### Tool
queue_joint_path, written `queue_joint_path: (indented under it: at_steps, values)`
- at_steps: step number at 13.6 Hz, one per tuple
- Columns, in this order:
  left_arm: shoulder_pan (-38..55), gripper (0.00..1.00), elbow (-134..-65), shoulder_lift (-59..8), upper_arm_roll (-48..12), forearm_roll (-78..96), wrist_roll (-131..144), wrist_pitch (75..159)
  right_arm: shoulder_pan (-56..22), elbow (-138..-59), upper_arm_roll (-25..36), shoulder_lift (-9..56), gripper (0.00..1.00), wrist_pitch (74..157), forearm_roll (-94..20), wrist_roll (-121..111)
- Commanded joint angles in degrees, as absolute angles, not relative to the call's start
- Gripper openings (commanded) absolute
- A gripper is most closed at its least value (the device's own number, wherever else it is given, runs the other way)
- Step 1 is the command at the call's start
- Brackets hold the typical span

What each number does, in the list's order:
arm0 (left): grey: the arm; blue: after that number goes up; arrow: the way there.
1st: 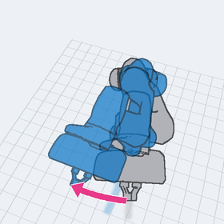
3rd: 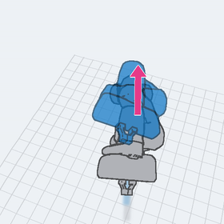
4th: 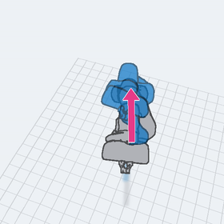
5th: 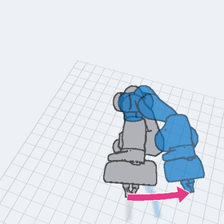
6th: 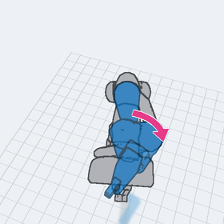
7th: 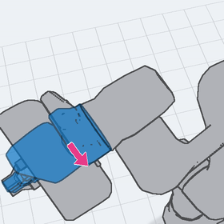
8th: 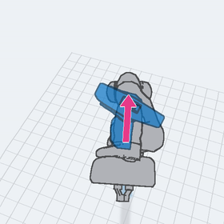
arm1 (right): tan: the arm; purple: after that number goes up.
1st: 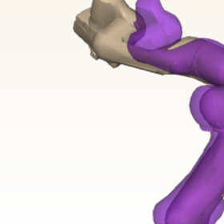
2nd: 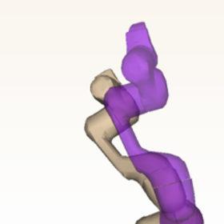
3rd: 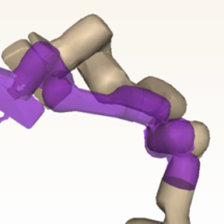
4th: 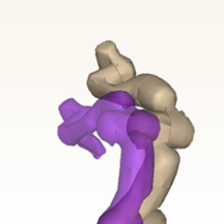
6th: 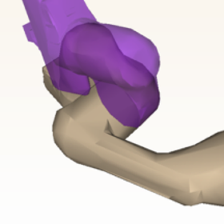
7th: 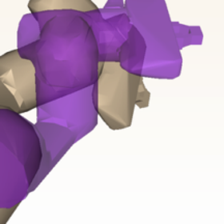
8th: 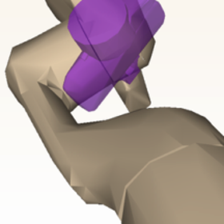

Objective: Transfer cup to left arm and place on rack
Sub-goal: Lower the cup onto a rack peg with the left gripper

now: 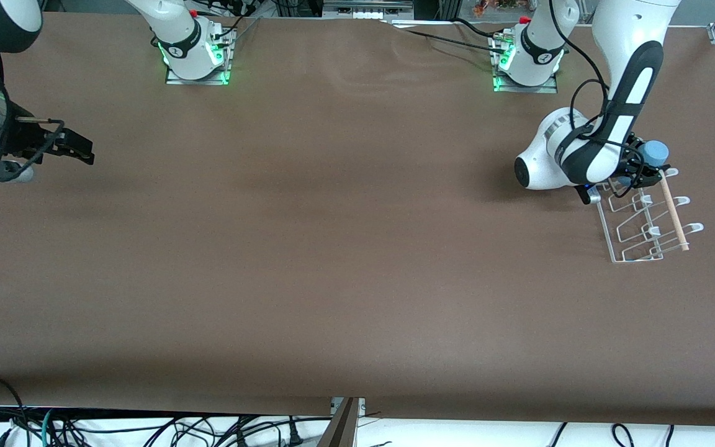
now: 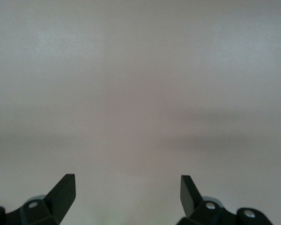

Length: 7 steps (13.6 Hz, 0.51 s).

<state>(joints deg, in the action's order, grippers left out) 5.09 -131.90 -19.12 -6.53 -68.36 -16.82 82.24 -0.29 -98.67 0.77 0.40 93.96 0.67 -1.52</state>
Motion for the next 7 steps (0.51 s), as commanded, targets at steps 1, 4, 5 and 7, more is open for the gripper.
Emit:
queue_joint_path:
  at_steps: [1,4,5,7]
  values:
    - [5.10,0.43,-132.36,-18.46,-6.86,-69.96,-16.17,82.62,0.70,-97.21,1.67,0.26,0.99,91.59,-1.76,-4.92]
    - [5.45,1.00,-131.93,-18.72,-6.86,-69.96,-15.82,82.62,0.53,-97.21,1.41,0.26,0.99,91.23,-1.85,-4.83]
    - [5.54,1.00,-131.49,-18.72,-6.86,-69.96,-15.82,82.62,0.53,-96.86,1.32,0.44,0.99,90.45,-1.67,-4.83]
    - [4.84,1.00,-130.96,-17.93,-6.77,-70.22,-15.91,84.63,0.53,-96.59,1.32,0.53,0.99,89.83,-1.76,-4.83]
